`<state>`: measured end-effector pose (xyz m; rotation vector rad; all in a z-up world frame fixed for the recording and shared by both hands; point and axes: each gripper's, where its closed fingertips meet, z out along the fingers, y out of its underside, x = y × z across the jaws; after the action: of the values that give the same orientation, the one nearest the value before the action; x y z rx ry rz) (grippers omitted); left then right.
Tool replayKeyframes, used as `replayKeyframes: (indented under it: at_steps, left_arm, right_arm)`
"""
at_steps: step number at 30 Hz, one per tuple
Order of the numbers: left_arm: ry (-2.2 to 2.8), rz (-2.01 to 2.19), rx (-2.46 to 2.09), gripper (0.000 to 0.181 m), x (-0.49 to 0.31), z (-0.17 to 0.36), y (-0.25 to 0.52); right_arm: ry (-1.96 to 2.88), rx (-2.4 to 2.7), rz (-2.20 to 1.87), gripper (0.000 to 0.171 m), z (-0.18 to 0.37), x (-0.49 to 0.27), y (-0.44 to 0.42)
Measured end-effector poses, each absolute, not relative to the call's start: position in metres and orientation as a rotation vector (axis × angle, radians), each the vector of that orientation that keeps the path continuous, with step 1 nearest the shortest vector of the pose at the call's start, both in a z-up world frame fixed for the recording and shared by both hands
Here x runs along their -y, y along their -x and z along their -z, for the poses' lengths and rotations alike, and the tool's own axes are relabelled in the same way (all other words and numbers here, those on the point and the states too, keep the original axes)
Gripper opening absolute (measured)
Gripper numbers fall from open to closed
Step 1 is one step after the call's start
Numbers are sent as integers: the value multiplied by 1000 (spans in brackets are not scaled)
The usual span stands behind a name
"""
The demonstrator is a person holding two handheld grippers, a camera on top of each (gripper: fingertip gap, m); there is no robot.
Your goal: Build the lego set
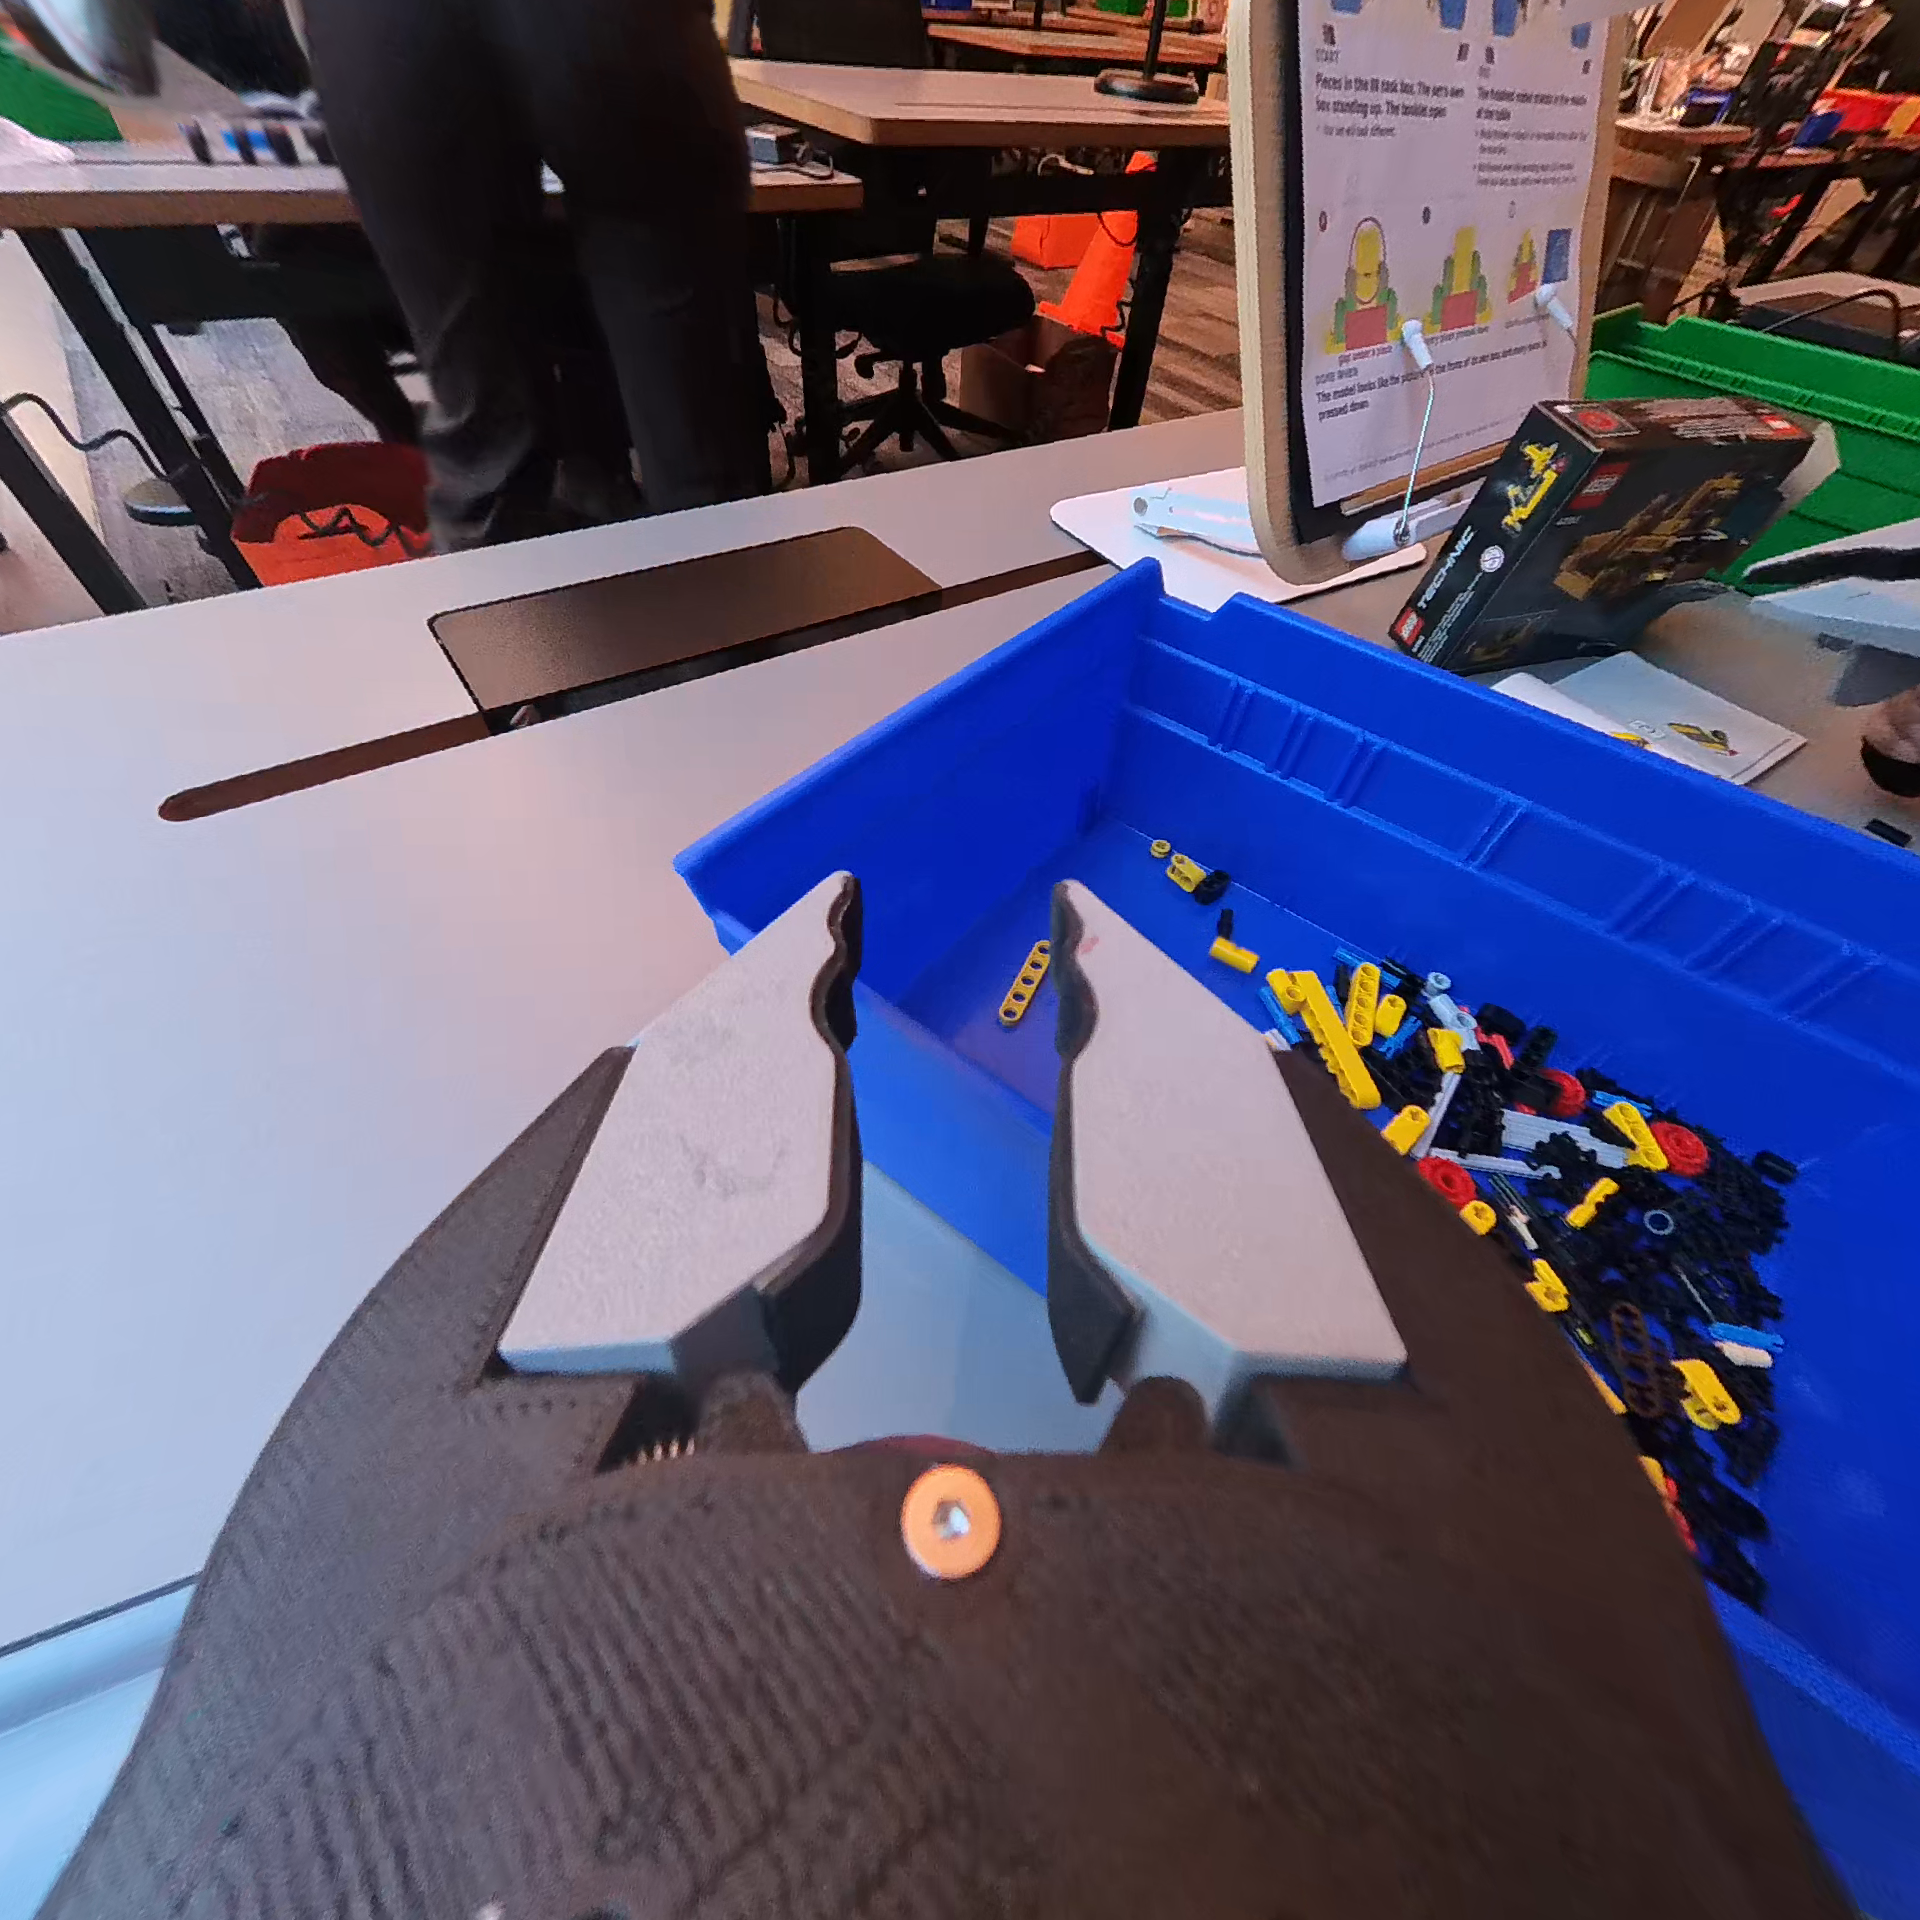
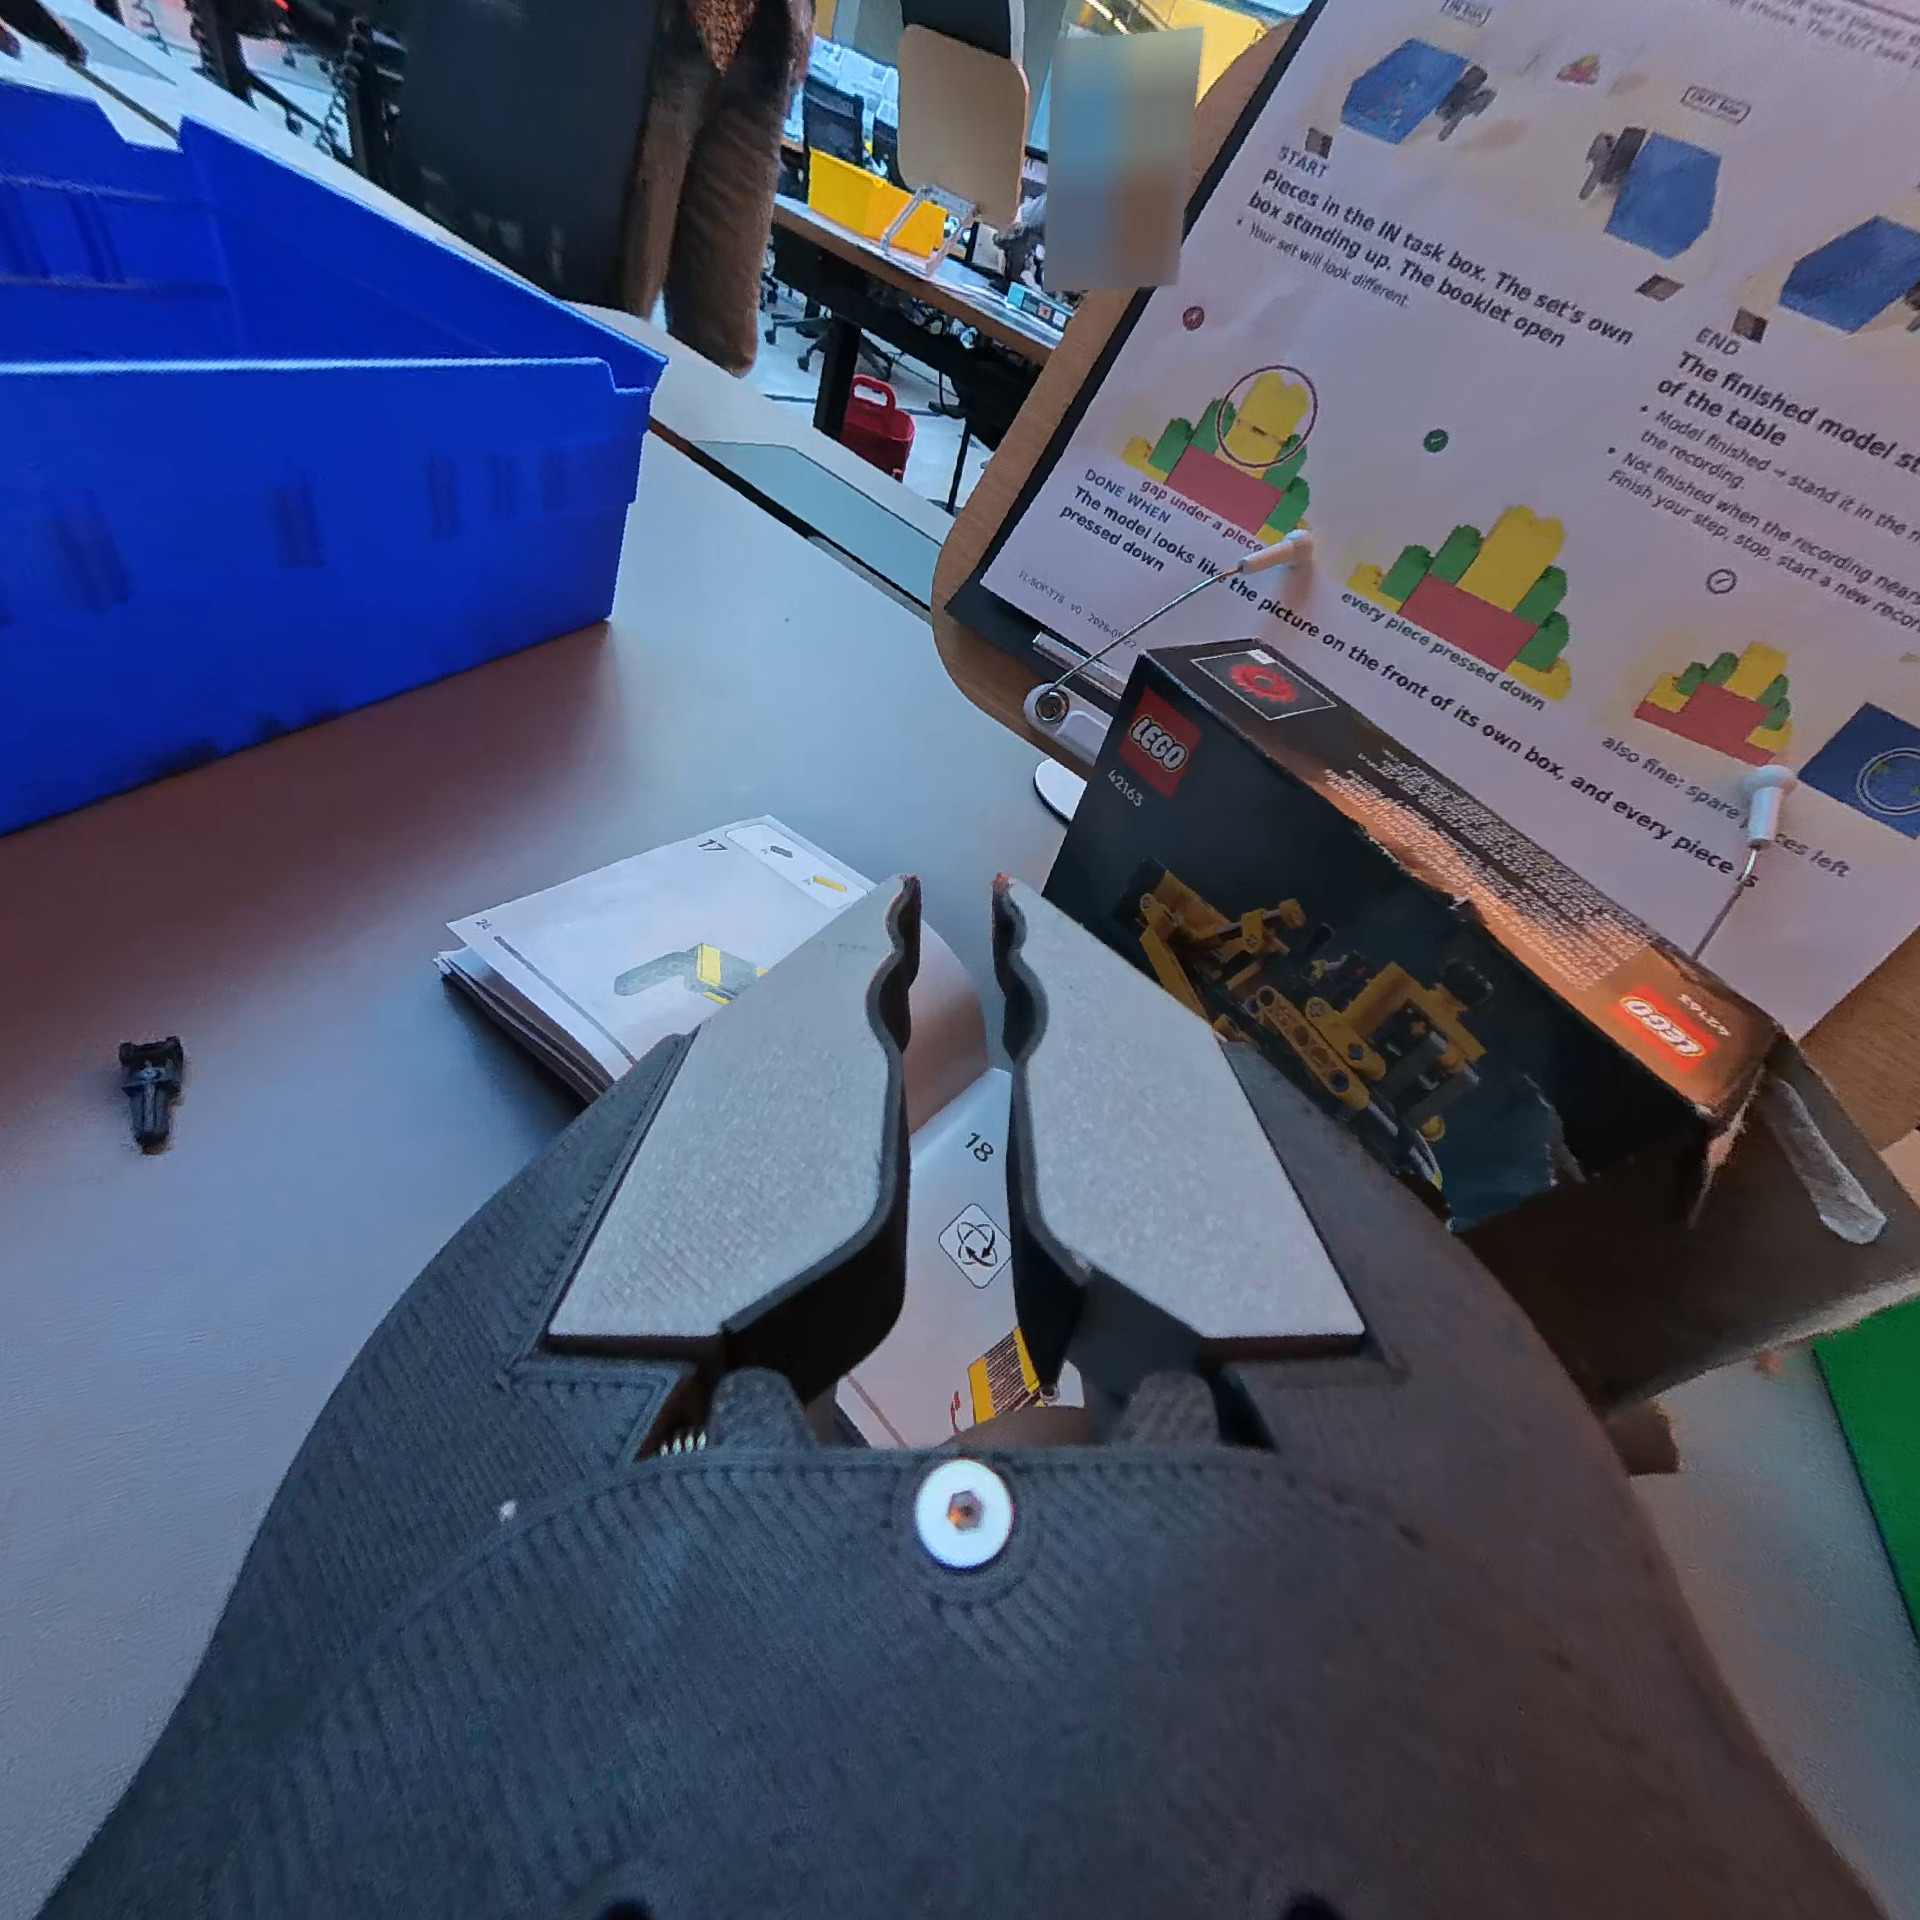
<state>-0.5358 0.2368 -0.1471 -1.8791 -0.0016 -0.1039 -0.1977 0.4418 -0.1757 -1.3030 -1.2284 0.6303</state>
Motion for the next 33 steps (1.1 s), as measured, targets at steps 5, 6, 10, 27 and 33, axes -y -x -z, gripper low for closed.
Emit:
replayKeyframes:
  at_steps: [5, 6, 10, 27, 33]
  left_arm:
    - [1867, 108, 4, 35, -237, 145, 536]
    - [1864, 110, 5, 35, -237, 144, 536]
    - [1865, 110, 5, 35, -237, 145, 535]
    - [1810, 214, 12, 37, -236, 135, 528]
    - [1760, 342, -2, 46, -234, 127, 515]
  right_arm:
    - [1295, 1231, -635, 10, 174, -439, 199]
    - [1295, 1234, -633, 10, 175, -439, 199]
    - [1296, 1246, -622, 10, 178, -439, 200]
    - [1297, 1266, -629, 10, 181, -436, 203]
    - [1297, 1269, -631, 10, 181, -435, 203]
